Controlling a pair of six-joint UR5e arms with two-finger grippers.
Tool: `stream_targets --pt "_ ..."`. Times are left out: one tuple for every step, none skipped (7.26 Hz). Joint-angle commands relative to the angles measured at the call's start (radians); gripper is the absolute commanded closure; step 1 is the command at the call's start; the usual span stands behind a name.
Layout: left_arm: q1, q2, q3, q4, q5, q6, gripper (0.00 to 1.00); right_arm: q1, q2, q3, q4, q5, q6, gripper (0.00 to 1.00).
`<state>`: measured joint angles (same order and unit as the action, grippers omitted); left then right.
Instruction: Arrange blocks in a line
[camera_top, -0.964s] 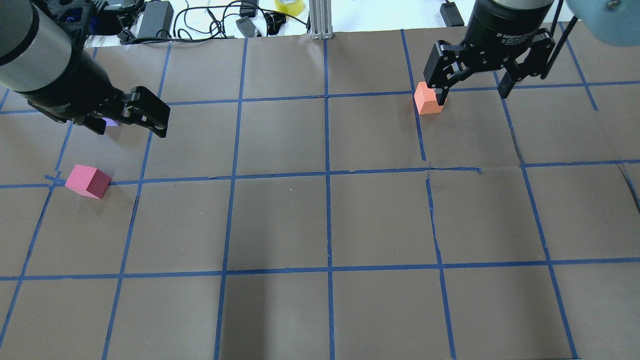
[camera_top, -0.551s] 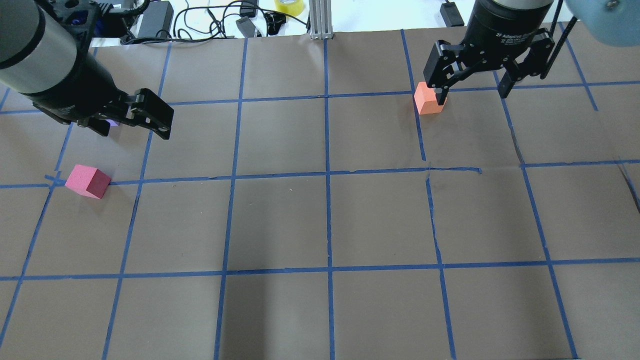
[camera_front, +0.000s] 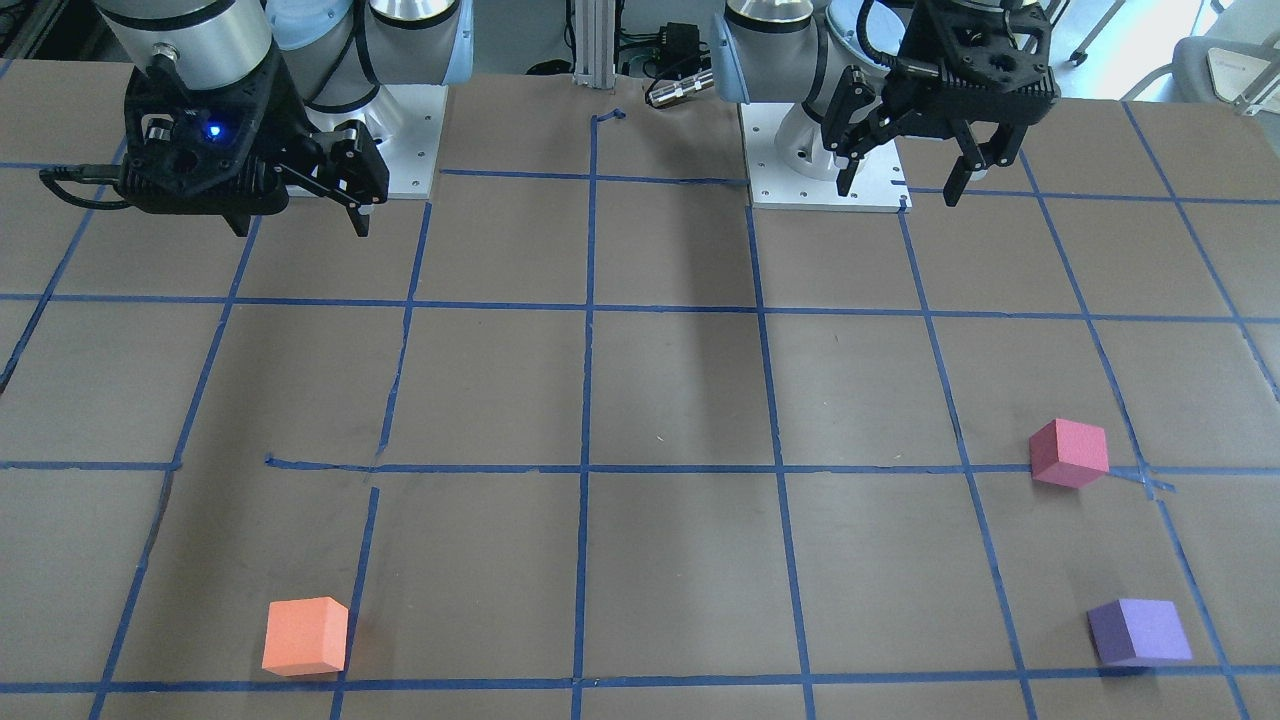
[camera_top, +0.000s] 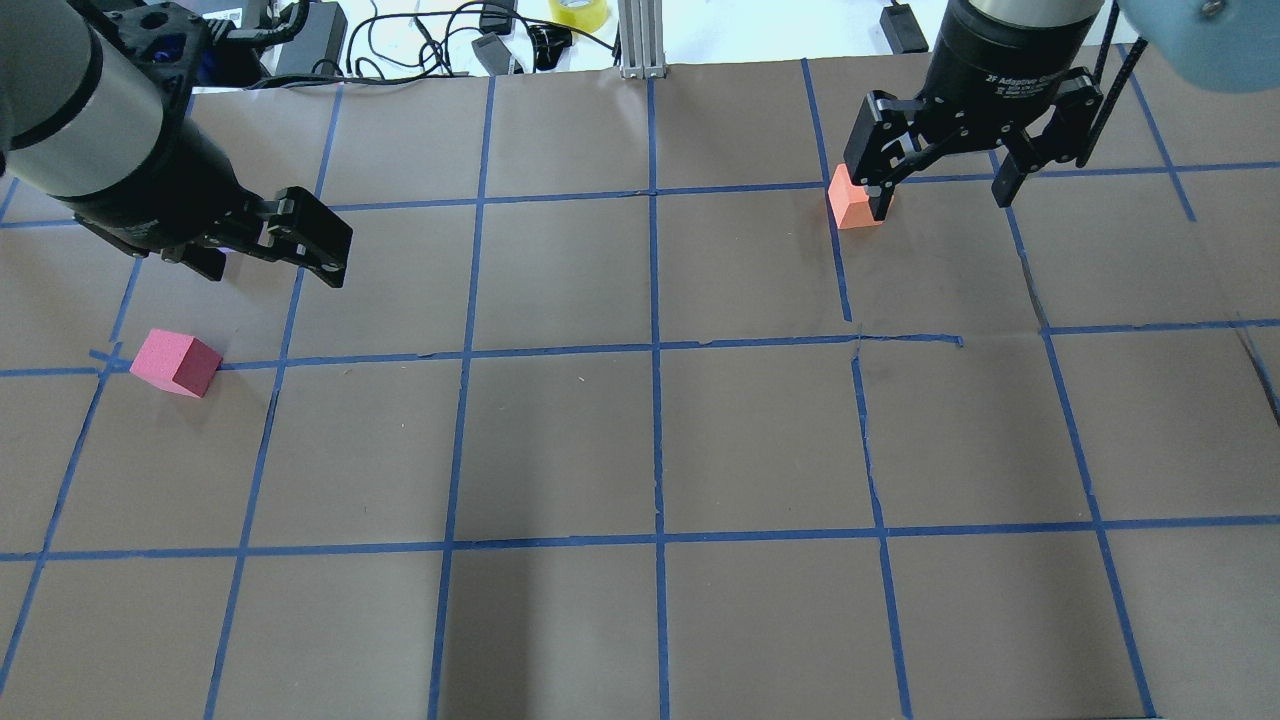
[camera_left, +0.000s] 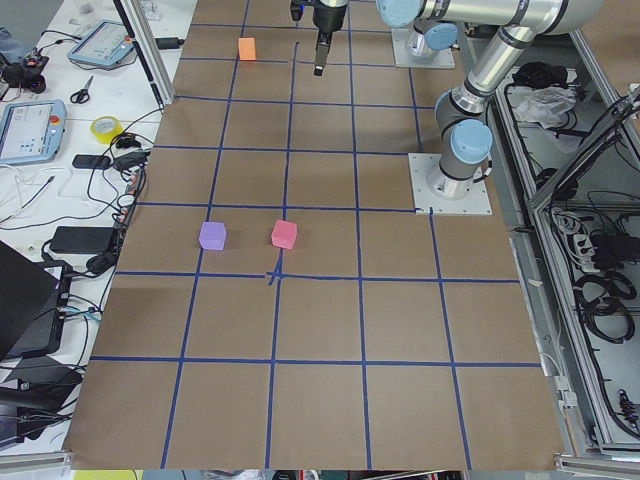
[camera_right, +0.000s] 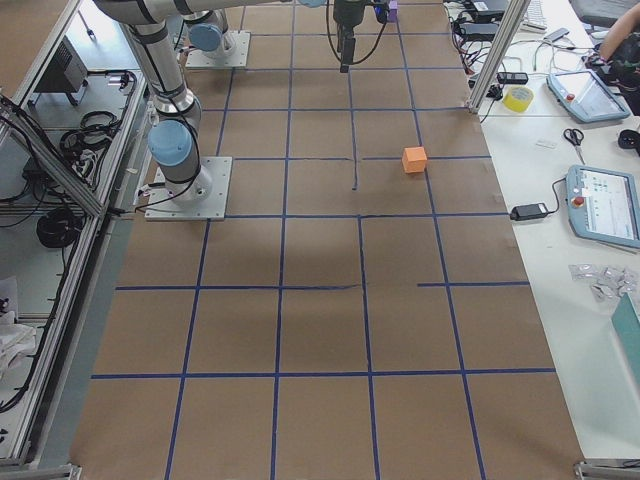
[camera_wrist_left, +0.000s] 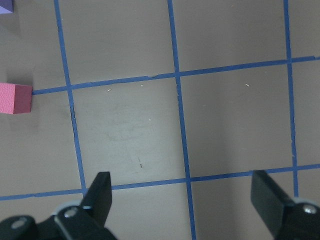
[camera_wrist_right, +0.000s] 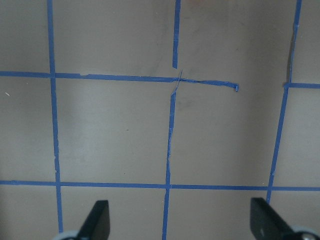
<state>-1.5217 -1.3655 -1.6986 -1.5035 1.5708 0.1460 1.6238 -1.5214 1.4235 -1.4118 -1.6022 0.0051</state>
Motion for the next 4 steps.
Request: stream_targets --pt "0.0 0.002 -0.003 0.0 0.0 -0.005 0.0 -0.005 0.003 0.0 -0.001 0.001 0.006 0.0" --pt "0.0 0.0 -0.003 0.0 0.0 -0.006 0.0 -0.007 0.004 0.0 0.007 -0.002 0.006 0.0" --pt "-0.003 0.0 -0.006 -0.001 -0.002 -0.006 0.0 -0.007 0.006 0.002 0.001 0.002 -0.003 0.0" --pt "-0.003 0.0 -0.012 0.0 -0.002 -0.008 0.0 -0.013 0.009 0.002 -0.009 -0.004 -0.011 0.0"
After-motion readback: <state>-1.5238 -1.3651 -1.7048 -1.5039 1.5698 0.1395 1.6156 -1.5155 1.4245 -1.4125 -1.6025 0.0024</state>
